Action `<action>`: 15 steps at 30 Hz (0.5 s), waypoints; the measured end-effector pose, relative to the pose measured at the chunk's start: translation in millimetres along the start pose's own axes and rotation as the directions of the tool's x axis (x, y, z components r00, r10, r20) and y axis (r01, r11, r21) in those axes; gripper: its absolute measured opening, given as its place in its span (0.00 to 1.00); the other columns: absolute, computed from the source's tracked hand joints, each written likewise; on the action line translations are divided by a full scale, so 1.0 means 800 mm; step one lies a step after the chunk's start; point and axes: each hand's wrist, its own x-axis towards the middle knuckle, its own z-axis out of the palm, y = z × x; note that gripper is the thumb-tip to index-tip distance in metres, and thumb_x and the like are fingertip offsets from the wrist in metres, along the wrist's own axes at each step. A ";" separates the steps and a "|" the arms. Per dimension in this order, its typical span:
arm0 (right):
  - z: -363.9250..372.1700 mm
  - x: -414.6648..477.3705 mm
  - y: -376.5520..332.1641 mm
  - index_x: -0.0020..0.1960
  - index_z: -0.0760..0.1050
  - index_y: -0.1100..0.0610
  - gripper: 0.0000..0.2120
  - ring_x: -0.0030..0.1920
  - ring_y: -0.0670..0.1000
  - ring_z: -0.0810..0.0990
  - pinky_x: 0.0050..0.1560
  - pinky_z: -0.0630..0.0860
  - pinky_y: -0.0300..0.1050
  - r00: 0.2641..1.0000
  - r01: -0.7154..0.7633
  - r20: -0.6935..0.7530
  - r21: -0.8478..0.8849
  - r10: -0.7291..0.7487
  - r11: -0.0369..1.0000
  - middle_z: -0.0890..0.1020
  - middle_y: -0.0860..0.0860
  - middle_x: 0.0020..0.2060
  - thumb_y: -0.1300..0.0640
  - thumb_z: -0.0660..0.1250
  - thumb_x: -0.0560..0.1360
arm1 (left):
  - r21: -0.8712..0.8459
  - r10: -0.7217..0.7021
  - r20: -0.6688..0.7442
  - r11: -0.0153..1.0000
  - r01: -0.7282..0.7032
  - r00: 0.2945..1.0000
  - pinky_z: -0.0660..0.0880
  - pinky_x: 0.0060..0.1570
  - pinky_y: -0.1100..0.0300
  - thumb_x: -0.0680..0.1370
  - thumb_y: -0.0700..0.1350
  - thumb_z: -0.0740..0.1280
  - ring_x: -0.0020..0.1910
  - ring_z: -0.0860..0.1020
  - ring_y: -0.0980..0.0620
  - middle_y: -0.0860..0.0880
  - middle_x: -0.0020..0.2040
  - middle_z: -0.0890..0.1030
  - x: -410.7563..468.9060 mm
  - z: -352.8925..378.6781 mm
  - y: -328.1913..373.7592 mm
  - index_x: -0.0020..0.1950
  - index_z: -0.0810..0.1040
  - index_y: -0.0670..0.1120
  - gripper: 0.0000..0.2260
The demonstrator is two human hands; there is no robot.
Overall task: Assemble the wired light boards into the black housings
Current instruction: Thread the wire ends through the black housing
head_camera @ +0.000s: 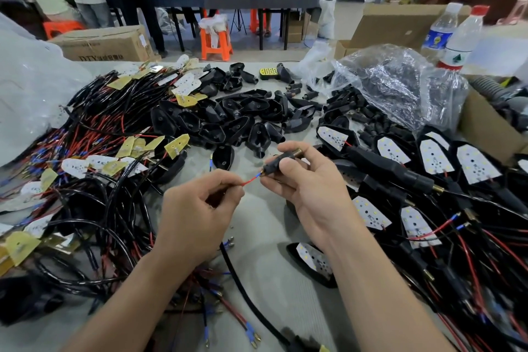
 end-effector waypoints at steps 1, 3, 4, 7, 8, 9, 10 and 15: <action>0.001 0.000 0.001 0.55 0.77 0.61 0.10 0.43 0.54 0.84 0.49 0.84 0.49 1.000 -0.006 -0.010 0.014 0.006 1.000 0.83 0.59 0.43 0.72 0.62 0.81 | -0.032 -0.010 -0.001 0.999 0.010 1.000 0.77 0.32 0.54 0.74 0.49 0.73 0.30 0.80 0.53 0.58 0.35 0.84 0.000 0.001 0.000 0.47 0.82 0.60 0.06; 0.001 -0.001 0.002 0.57 0.77 0.62 0.10 0.43 0.55 0.84 0.49 0.84 0.49 1.000 -0.011 -0.016 0.026 0.012 1.000 0.83 0.60 0.44 0.71 0.62 0.81 | -0.081 -0.019 -0.002 0.997 0.019 1.000 0.77 0.30 0.53 0.73 0.51 0.71 0.29 0.80 0.53 0.58 0.35 0.84 0.000 0.001 0.003 0.47 0.83 0.59 0.04; 0.001 -0.001 0.002 0.57 0.77 0.62 0.10 0.43 0.55 0.84 0.50 0.84 0.49 1.000 -0.013 -0.014 0.027 0.013 1.000 0.83 0.60 0.44 0.71 0.62 0.81 | -0.099 -0.023 -0.006 0.995 0.022 1.000 0.77 0.29 0.52 0.73 0.52 0.71 0.29 0.80 0.52 0.58 0.35 0.85 0.000 0.001 0.005 0.47 0.83 0.59 0.04; 0.001 -0.001 0.000 0.57 0.76 0.62 0.09 0.44 0.55 0.84 0.50 0.85 0.50 1.000 -0.015 -0.004 0.035 0.016 0.999 0.84 0.60 0.44 0.71 0.62 0.81 | -0.137 -0.044 -0.016 0.990 0.041 0.999 0.77 0.28 0.51 0.72 0.54 0.70 0.28 0.80 0.51 0.55 0.35 0.85 0.002 -0.001 0.006 0.45 0.83 0.59 0.04; 0.001 -0.001 0.000 0.56 0.76 0.62 0.09 0.44 0.56 0.84 0.50 0.84 0.50 1.000 -0.017 0.009 0.039 0.017 0.999 0.84 0.60 0.44 0.71 0.62 0.81 | -0.126 -0.042 -0.007 0.991 0.041 0.999 0.77 0.29 0.51 0.73 0.54 0.70 0.28 0.80 0.51 0.56 0.35 0.85 0.003 -0.001 0.006 0.44 0.83 0.60 0.03; 0.001 -0.001 0.001 0.55 0.77 0.61 0.09 0.44 0.56 0.84 0.50 0.84 0.50 0.999 -0.024 0.029 0.041 0.022 0.999 0.84 0.60 0.44 0.71 0.62 0.81 | -0.101 -0.030 0.009 0.994 0.031 1.000 0.77 0.30 0.52 0.73 0.54 0.71 0.29 0.80 0.52 0.57 0.35 0.85 0.003 -0.001 0.006 0.45 0.83 0.60 0.03; 0.002 -0.001 0.001 0.55 0.77 0.62 0.09 0.44 0.56 0.84 0.50 0.84 0.50 0.998 -0.034 0.055 0.033 0.032 0.999 0.84 0.60 0.44 0.71 0.62 0.81 | -0.061 -0.016 0.029 0.998 0.018 0.999 0.77 0.32 0.53 0.74 0.53 0.72 0.30 0.81 0.54 0.59 0.36 0.84 0.002 0.001 0.005 0.46 0.83 0.61 0.03; 0.010 -0.008 0.008 0.55 0.77 0.59 0.10 0.49 0.52 0.84 0.56 0.82 0.47 0.988 -0.055 0.140 -0.097 0.068 0.994 0.85 0.56 0.47 0.71 0.62 0.80 | 0.030 -0.037 0.050 0.999 0.035 0.998 0.82 0.39 0.57 0.76 0.51 0.75 0.36 0.83 0.63 0.66 0.40 0.84 -0.005 0.005 0.008 0.50 0.81 0.69 0.11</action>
